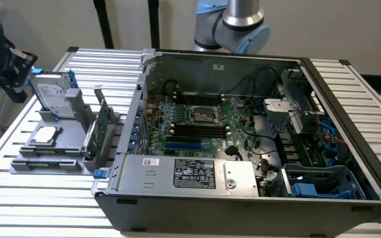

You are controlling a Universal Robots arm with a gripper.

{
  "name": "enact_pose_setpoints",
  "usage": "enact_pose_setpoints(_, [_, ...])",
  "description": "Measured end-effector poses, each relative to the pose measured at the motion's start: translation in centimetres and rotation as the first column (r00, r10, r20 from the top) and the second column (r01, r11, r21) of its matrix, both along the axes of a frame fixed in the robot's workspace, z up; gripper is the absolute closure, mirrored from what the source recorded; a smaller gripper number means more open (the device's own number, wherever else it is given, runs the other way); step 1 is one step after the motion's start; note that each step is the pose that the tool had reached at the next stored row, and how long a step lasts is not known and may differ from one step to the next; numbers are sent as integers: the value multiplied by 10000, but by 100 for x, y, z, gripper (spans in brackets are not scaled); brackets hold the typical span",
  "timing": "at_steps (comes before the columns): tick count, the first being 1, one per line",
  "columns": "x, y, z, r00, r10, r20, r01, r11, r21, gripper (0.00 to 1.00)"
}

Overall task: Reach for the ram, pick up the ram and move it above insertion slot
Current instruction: 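Reach for the ram, then pick up the ram and move it above insertion slot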

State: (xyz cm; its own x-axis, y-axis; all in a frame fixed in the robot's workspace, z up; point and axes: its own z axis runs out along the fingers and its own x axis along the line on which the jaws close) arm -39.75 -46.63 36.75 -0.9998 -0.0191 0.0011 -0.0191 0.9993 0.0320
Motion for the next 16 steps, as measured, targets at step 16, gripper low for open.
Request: enact_pose_setpoints(16, [0, -149, -53, 10000, 3, 0, -3, 10000, -59, 89])
